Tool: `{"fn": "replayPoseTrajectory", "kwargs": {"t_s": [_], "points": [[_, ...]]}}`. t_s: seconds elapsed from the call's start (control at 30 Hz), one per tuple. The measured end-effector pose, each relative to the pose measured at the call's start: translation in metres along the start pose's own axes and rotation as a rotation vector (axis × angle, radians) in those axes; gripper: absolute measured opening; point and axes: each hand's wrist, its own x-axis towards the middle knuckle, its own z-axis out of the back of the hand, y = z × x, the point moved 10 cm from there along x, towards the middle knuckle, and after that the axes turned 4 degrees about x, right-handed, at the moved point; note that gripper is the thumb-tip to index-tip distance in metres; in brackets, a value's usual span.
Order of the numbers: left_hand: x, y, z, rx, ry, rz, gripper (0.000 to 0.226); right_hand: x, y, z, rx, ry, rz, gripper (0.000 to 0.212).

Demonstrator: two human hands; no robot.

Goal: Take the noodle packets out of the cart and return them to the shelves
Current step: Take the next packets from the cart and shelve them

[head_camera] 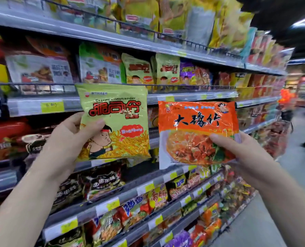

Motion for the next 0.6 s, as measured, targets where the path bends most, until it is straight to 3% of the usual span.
{"fn": "replayPoseTrajectory", "kwargs": {"t_s": [0.07,0.17,0.23,0.3,0.37,0.47,0.6], "points": [[0.027,0.008,-0.011,0.035,0.001,-0.015,0.056,0.027,0.001,0.006,-0.007,0.008,0.021,0.103],[0.063,0.021,-0.018,0.04,-0.034,-0.016,0.033,0.071,0.005,-0.002,0.012,0.068,0.051,0.054],[0.084,0.032,-0.018,0.028,-0.045,0.01,0.039,0.104,0.005,-0.005,0.015,0.082,0.055,0.04],[0.106,0.035,-0.019,0.02,-0.027,0.001,0.06,0.135,0.004,-0.006,-0.004,0.099,0.066,0.042],[0.126,0.035,-0.02,0.067,-0.039,-0.021,0.072,0.159,0.001,-0.006,-0.015,0.127,0.087,0.061],[0.15,0.032,-0.024,0.077,-0.074,-0.037,0.041,0.194,-0.003,0.002,-0.015,0.128,0.121,0.071],[0.171,0.026,-0.034,0.118,-0.131,-0.024,0.029,0.229,-0.011,0.013,0.077,0.161,0.123,0.033]]}}
